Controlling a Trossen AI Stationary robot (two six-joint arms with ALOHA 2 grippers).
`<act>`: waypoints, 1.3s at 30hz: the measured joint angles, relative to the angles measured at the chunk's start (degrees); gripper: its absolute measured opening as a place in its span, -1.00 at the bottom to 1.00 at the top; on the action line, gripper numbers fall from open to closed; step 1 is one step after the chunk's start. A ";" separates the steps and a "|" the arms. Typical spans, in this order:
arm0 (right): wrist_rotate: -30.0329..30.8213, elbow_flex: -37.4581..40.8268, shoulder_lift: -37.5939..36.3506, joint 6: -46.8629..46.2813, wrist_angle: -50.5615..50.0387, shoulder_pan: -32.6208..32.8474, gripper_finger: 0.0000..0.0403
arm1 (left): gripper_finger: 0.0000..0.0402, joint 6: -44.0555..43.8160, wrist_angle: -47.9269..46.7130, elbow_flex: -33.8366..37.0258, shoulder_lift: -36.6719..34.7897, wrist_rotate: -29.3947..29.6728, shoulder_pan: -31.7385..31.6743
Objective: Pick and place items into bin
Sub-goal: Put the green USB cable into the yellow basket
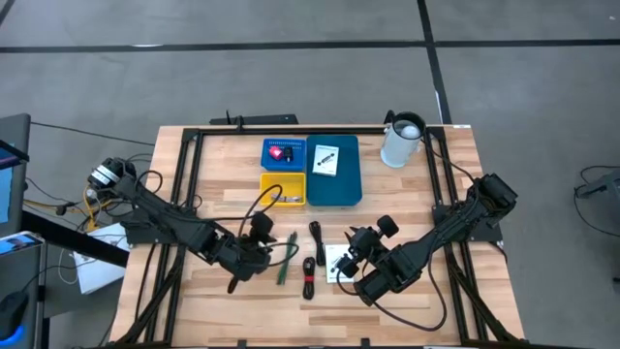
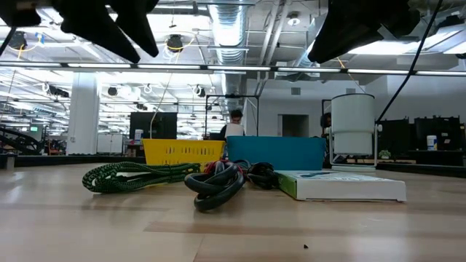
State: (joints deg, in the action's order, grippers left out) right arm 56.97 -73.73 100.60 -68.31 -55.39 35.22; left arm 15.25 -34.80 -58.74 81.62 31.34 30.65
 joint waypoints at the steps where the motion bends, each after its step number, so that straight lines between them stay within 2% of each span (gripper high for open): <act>1: 0.00 0.00 0.00 0.08 -0.01 0.00 -0.60 | -0.29 3.53 -0.02 0.00 0.00 -0.02 0.00; 5: -0.15 0.00 0.01 0.92 0.19 0.00 -0.60 | -0.18 16.98 0.32 0.00 0.01 -1.66 -0.04; 8: -0.16 0.00 0.00 1.07 0.19 0.00 -0.60 | -0.16 23.30 3.20 0.00 0.02 -4.87 -0.58; 12: -1.06 0.00 0.00 1.01 0.19 0.00 -0.60 | -0.16 21.51 9.13 0.00 0.04 -7.00 -1.39; 16: -3.32 0.00 0.00 1.36 0.12 0.00 -0.60 | -0.18 20.37 10.16 0.00 0.04 -9.82 -1.86; 20: -5.52 0.00 0.00 1.37 -0.86 0.00 -0.60 | -0.21 26.50 9.73 0.11 0.38 -12.03 -1.79; 27: -8.99 0.02 0.00 1.39 -2.67 0.00 -0.60 | -0.23 44.14 9.34 3.28 2.71 -15.03 -1.67; 33: -13.55 0.01 0.00 0.96 -2.70 0.28 -0.60 | -0.24 46.47 8.76 3.56 6.21 -15.21 -1.62; 39: -13.55 0.00 0.00 0.85 -2.76 1.23 -0.60 | -0.24 49.50 8.82 3.56 10.27 -16.13 -1.62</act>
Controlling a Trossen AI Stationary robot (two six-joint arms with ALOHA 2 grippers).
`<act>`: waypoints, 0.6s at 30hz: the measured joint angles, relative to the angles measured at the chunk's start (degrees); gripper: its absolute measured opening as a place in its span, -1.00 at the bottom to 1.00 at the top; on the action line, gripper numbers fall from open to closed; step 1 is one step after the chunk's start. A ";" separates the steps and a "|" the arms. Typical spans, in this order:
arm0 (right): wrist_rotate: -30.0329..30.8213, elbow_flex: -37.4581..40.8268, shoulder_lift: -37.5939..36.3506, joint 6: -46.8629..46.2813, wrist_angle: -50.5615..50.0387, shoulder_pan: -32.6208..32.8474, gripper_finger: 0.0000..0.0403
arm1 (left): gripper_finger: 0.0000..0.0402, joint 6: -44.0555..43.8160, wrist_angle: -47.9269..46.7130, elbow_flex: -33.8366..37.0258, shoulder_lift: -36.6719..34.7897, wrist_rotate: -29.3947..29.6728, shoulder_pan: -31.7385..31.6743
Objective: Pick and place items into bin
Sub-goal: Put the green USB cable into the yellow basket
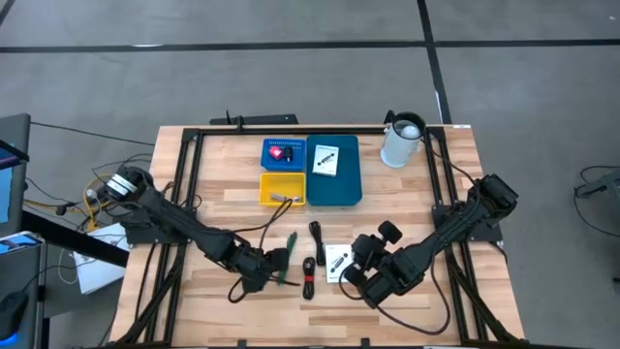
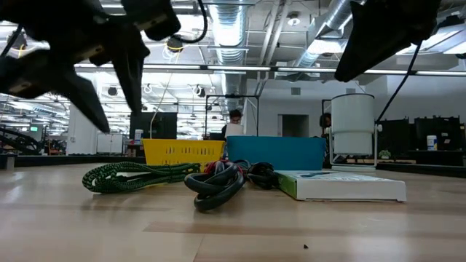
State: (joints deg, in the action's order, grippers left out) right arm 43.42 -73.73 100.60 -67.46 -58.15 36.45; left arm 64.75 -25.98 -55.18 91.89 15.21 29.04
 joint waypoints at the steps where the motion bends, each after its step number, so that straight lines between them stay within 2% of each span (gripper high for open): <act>1: -0.02 0.00 0.00 0.02 -0.06 0.19 -0.60 | -0.24 0.99 0.03 0.00 0.49 0.01 0.00; 14: 0.11 0.00 0.00 0.50 -1.17 0.17 -0.60 | -0.24 15.09 4.85 -0.11 2.02 -0.01 -1.19; 18: 0.11 0.00 0.00 0.50 -1.38 0.17 -0.60 | -0.24 16.00 5.35 -0.11 2.02 -1.00 -2.35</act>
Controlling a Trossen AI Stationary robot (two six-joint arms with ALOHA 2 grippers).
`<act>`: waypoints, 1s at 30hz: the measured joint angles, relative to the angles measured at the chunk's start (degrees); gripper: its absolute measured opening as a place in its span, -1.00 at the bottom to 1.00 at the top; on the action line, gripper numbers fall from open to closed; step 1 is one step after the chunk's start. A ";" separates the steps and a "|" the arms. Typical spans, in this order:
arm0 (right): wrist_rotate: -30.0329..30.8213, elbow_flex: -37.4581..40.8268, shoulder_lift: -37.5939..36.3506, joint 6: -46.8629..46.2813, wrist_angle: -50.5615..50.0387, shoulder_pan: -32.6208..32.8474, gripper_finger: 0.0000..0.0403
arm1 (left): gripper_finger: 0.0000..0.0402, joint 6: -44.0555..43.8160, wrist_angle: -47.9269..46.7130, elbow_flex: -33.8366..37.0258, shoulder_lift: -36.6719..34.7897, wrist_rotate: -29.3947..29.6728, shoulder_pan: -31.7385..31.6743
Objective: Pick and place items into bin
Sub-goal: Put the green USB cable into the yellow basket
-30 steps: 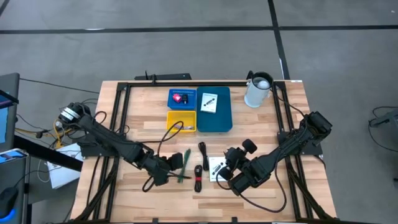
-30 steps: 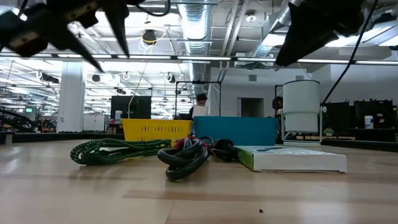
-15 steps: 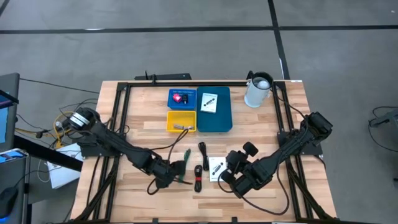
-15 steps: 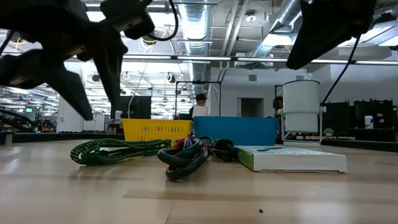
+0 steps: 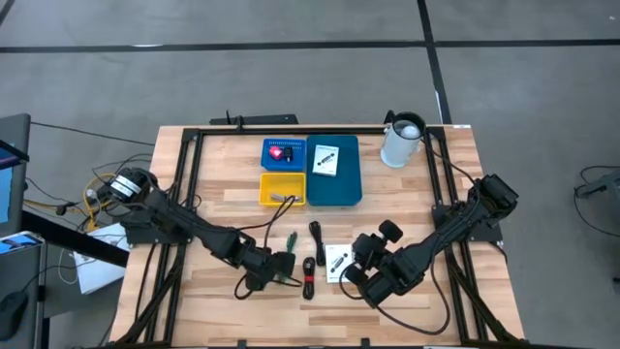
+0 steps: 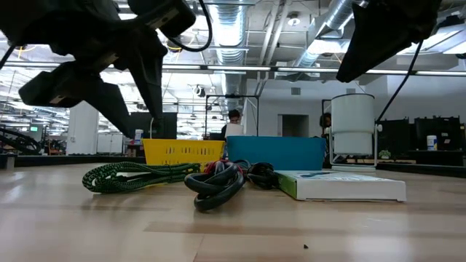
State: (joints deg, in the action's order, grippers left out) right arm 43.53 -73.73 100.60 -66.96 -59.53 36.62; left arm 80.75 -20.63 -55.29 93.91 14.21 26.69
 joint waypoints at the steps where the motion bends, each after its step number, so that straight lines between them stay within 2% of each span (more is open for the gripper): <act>1: 0.00 0.02 0.00 -0.02 0.00 0.00 -0.60 | -0.24 0.00 0.23 0.00 0.00 -0.18 -0.25; 12: 0.00 0.00 0.00 -0.02 0.00 0.00 -0.60 | -0.24 1.20 0.71 -0.03 0.18 -2.43 -2.41; 22: 0.00 0.00 0.00 -0.02 -0.02 0.00 -0.60 | -0.24 4.14 2.87 -0.09 7.51 -2.79 -3.18; 30: 0.00 0.00 0.00 0.00 -0.07 0.00 -0.60 | -0.24 5.02 4.77 -0.07 7.54 -5.07 -3.44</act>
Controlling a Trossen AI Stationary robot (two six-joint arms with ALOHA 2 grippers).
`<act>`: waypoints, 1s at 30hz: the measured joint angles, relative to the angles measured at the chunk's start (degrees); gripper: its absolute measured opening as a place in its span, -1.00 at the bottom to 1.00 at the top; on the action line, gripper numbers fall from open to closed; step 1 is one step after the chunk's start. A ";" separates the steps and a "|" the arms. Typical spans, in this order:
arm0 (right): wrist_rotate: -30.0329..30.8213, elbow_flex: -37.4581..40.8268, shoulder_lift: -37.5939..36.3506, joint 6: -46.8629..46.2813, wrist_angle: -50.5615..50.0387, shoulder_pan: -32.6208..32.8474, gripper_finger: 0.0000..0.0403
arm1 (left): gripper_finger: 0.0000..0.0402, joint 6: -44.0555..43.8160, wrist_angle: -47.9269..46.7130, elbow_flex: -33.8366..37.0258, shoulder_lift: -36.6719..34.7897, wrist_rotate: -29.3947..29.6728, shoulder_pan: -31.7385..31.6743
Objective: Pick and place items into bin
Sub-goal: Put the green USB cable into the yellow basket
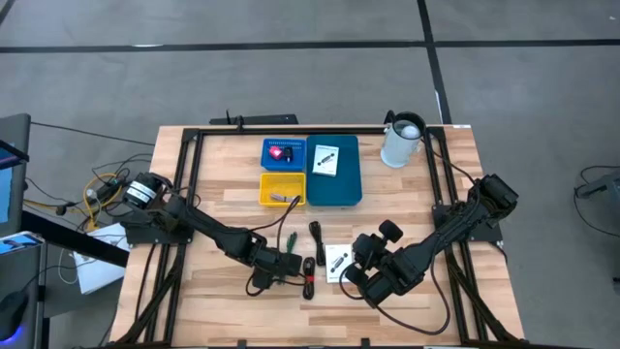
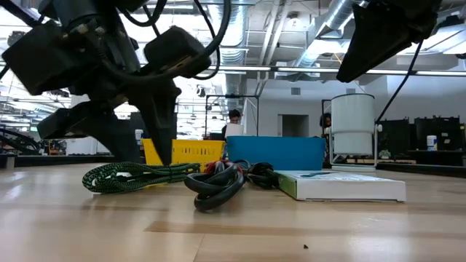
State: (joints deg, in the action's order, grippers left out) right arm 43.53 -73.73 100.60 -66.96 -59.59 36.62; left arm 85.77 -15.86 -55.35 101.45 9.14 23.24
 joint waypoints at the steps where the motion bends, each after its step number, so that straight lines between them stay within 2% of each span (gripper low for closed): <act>1: 0.00 0.00 0.00 0.00 -0.02 0.00 -0.60 | -0.25 0.79 -0.60 0.00 0.00 -0.49 0.00; 6: 0.01 0.00 0.00 0.00 -0.07 0.00 -0.60 | -0.43 3.14 -1.99 -0.10 1.69 0.31 0.05; 12: 0.00 0.00 0.00 0.02 -0.02 0.00 -0.60 | -0.91 1.47 -3.03 -0.25 3.41 5.30 1.40; 15: -0.02 0.00 0.02 0.02 -0.09 0.00 -0.60 | -0.93 -0.98 -2.36 -0.43 3.59 10.91 2.86; 23: 0.00 0.00 0.02 0.02 -0.15 0.00 -0.60 | -0.96 -7.34 -4.28 -2.78 4.04 31.24 4.90; 30: 0.00 0.00 0.02 0.00 -0.13 0.00 -0.60 | -0.98 -22.05 -13.79 -10.00 3.98 38.63 4.33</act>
State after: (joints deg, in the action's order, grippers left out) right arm 43.53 -73.73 100.62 -66.96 -59.72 36.62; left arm 63.72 -29.66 -65.35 105.43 47.77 27.57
